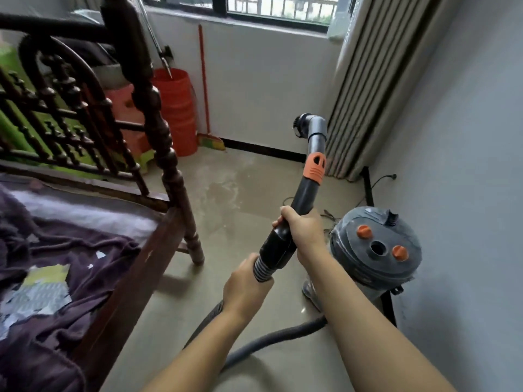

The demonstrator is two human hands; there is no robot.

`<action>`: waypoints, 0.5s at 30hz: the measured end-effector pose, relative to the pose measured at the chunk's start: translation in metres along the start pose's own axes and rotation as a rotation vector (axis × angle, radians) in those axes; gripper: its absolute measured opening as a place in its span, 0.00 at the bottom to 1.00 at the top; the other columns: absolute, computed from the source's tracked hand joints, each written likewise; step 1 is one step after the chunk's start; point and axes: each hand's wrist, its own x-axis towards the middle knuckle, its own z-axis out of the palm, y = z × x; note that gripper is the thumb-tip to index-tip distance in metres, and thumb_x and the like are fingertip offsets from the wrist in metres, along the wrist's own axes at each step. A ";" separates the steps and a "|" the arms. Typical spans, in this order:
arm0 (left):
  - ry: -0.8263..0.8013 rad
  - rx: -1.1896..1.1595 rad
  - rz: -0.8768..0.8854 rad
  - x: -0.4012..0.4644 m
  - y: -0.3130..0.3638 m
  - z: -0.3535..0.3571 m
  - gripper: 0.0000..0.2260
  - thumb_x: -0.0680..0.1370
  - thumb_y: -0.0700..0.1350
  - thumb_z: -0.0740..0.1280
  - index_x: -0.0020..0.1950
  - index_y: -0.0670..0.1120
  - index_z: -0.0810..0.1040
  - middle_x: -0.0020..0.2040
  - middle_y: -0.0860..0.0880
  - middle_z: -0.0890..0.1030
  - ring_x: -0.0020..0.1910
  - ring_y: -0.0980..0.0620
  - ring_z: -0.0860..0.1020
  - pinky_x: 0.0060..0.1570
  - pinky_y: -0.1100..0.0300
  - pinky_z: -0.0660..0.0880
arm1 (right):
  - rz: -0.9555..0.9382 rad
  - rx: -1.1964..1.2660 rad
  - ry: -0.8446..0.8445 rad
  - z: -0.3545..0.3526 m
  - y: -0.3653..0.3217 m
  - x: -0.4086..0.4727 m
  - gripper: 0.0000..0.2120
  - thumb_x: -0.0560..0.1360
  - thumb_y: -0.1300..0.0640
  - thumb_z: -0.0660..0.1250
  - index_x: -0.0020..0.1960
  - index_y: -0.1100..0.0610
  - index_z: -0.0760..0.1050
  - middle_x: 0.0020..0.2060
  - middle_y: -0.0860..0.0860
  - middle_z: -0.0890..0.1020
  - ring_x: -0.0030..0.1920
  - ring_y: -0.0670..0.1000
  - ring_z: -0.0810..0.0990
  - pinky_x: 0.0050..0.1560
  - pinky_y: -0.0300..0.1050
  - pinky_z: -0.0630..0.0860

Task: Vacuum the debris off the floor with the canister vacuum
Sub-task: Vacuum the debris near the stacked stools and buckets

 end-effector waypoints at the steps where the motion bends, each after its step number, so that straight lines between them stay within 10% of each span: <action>1: 0.018 0.005 -0.018 0.011 0.007 0.007 0.07 0.69 0.45 0.64 0.45 0.54 0.73 0.38 0.54 0.78 0.39 0.50 0.77 0.39 0.54 0.75 | 0.007 -0.002 -0.018 -0.005 -0.005 0.015 0.03 0.73 0.63 0.66 0.41 0.60 0.73 0.25 0.49 0.79 0.34 0.54 0.82 0.45 0.51 0.79; 15: 0.120 -0.142 -0.207 0.193 0.048 0.044 0.06 0.69 0.44 0.65 0.44 0.50 0.73 0.36 0.49 0.79 0.38 0.43 0.77 0.36 0.55 0.73 | 0.032 -0.187 -0.280 0.049 -0.041 0.218 0.08 0.71 0.66 0.64 0.47 0.59 0.67 0.30 0.54 0.76 0.29 0.52 0.79 0.34 0.45 0.77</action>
